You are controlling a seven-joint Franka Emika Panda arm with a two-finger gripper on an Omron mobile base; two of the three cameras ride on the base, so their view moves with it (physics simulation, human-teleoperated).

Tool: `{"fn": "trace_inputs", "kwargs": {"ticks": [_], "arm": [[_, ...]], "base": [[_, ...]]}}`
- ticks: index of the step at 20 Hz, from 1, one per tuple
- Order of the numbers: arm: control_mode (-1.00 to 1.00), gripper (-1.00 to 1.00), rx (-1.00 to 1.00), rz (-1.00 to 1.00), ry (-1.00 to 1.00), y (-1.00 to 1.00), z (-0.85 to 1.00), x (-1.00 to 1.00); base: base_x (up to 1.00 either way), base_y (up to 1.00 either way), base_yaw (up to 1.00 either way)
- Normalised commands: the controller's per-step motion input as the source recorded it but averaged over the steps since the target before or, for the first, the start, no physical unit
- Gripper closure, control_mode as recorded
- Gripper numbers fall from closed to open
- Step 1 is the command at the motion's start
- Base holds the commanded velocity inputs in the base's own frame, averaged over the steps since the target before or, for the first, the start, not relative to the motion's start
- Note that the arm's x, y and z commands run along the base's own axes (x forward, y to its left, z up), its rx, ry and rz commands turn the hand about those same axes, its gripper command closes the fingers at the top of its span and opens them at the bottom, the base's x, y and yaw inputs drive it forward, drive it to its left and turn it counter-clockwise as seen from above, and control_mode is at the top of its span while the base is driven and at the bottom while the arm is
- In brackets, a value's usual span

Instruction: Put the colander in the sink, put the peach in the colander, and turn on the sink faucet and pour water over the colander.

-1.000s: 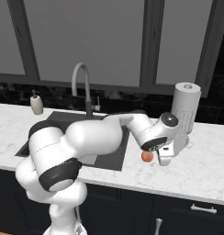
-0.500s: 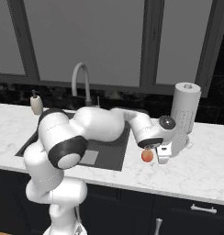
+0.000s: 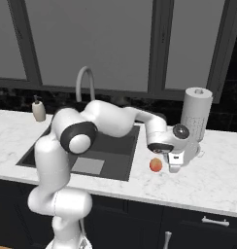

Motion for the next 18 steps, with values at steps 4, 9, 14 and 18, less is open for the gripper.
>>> {"fn": "trace_inputs", "kwargs": {"ticks": [4,9,14,18], "arm": [[-1.0,-1.0,0.0,-0.04,0.0,-0.17,-0.28,0.27],[-1.0,-1.0,0.03,-0.04,-0.02,-0.17,-0.2,0.25],[-1.0,-1.0,0.0,-0.05,-0.07,-0.03,-0.25,0.03],[-1.0,1.0,0.0,-0.06,-0.08,0.0,-0.24,0.0]], "base": [[0.0,0.0,0.0],[0.0,0.0,0.0],[0.0,0.0,0.0],[0.0,0.0,0.0]]}}
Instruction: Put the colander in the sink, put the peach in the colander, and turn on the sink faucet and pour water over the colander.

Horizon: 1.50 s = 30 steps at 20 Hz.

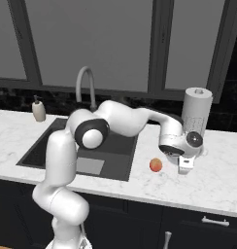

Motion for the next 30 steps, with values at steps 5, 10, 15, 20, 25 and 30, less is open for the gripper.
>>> {"fn": "trace_inputs", "kwargs": {"ticks": [5,10,15,20,25,30], "arm": [[-1.0,1.0,0.0,-0.06,-0.04,0.0,-0.21,0.0],[-1.0,1.0,0.0,-0.01,0.0,0.0,-0.01,0.0],[-1.0,1.0,0.04,0.0,0.01,0.0,0.6,-0.05],[-1.0,1.0,0.07,0.0,0.02,0.0,1.0,-0.32],[-1.0,1.0,0.0,0.03,0.02,0.12,1.0,-0.35],[-1.0,1.0,0.0,0.13,0.0,0.53,0.85,-0.24]], "base": [[0.0,0.0,0.0],[0.0,0.0,0.0],[0.0,0.0,0.0],[0.0,0.0,0.0],[0.0,0.0,0.0],[0.0,0.0,0.0]]}}
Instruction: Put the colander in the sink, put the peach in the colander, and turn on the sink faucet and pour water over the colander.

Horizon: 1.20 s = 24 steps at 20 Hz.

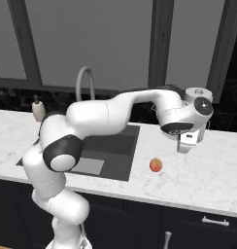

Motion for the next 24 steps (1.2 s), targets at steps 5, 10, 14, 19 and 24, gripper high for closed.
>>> {"fn": "trace_inputs", "kwargs": {"ticks": [5,10,14,19,24], "arm": [[-1.0,1.0,-0.09,0.32,-0.03,0.93,0.22,-0.22],[-1.0,1.0,-0.12,0.29,-0.14,1.0,0.01,-0.43],[-1.0,1.0,-0.16,0.21,-0.19,0.99,0.0,-0.39],[-1.0,1.0,-0.23,0.16,0.01,1.0,-0.03,-0.04],[-1.0,1.0,-0.28,0.16,0.12,1.0,-0.17,0.0]], "base": [[0.0,0.0,0.0],[0.0,0.0,0.0],[0.0,0.0,0.0],[0.0,0.0,0.0],[0.0,0.0,0.0]]}}
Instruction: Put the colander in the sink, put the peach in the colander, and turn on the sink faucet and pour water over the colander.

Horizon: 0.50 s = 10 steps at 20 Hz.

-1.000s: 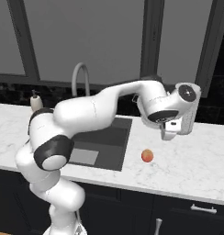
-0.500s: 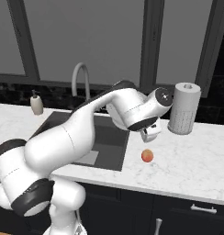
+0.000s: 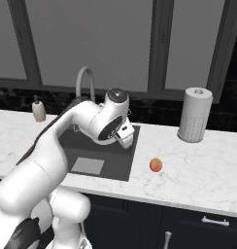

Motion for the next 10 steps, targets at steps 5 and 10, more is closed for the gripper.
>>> {"fn": "trace_inputs", "kwargs": {"ticks": [5,10], "arm": [[-1.0,1.0,-0.11,0.23,0.1,0.97,-0.33,0.13],[-1.0,1.0,-0.01,0.26,0.19,0.68,-0.42,0.64]], "base": [[0.0,0.0,0.0],[0.0,0.0,0.0]]}}
